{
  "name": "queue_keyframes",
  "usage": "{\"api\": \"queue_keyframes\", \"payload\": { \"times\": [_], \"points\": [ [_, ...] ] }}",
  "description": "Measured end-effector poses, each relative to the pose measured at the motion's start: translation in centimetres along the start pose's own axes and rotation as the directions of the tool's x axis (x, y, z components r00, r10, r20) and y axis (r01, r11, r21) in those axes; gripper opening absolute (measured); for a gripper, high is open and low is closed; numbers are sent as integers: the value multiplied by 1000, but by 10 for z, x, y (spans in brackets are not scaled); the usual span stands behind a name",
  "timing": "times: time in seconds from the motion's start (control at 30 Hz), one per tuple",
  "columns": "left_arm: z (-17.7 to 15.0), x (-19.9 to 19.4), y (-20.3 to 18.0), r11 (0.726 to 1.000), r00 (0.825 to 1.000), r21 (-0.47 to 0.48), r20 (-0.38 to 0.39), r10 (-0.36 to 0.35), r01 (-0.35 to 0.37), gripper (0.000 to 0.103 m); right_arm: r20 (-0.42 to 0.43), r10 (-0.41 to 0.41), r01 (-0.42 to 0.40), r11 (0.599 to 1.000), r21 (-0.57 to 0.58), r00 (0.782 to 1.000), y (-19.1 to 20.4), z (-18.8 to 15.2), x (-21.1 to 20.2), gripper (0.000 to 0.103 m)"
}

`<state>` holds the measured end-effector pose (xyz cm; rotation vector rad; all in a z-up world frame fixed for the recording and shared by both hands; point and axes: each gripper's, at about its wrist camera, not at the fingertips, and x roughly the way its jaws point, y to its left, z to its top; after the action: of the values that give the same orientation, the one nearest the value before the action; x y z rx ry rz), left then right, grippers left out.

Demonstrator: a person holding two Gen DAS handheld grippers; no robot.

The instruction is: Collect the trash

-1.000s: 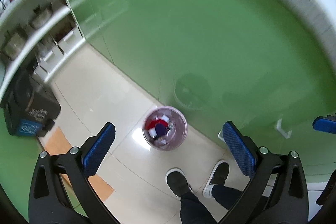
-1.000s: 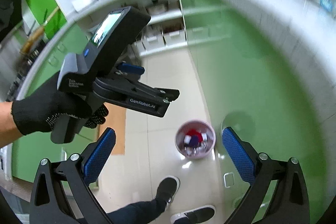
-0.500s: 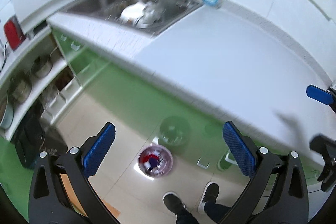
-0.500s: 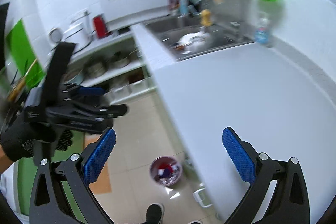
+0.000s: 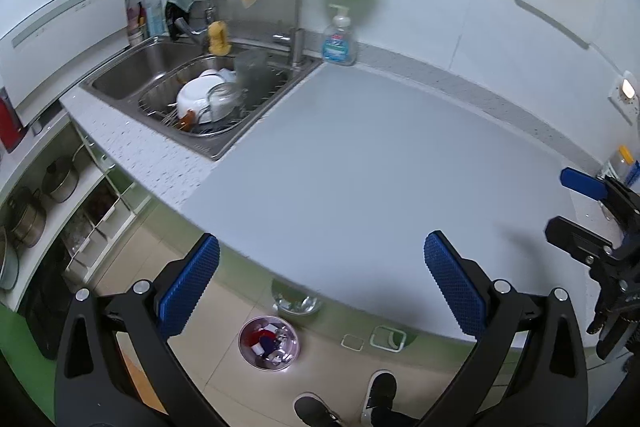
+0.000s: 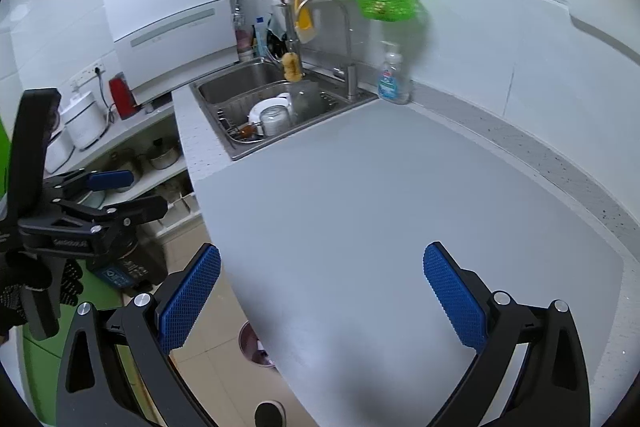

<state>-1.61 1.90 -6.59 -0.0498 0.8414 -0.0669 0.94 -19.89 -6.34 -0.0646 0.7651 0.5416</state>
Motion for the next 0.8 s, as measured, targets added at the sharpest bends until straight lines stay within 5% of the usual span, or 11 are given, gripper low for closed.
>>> {"api": "queue_keyframes", "payload": {
  "times": [0.5,0.8],
  "points": [
    [22,-12,-27,994,996,80,-55,-71,75,100,-53,83,-86,995,-56,995,-20,36,-12,97],
    [27,-9,-27,996,997,80,-65,-37,42,100,-72,100,-103,993,-50,992,-26,39,-10,97]
  ]
}}
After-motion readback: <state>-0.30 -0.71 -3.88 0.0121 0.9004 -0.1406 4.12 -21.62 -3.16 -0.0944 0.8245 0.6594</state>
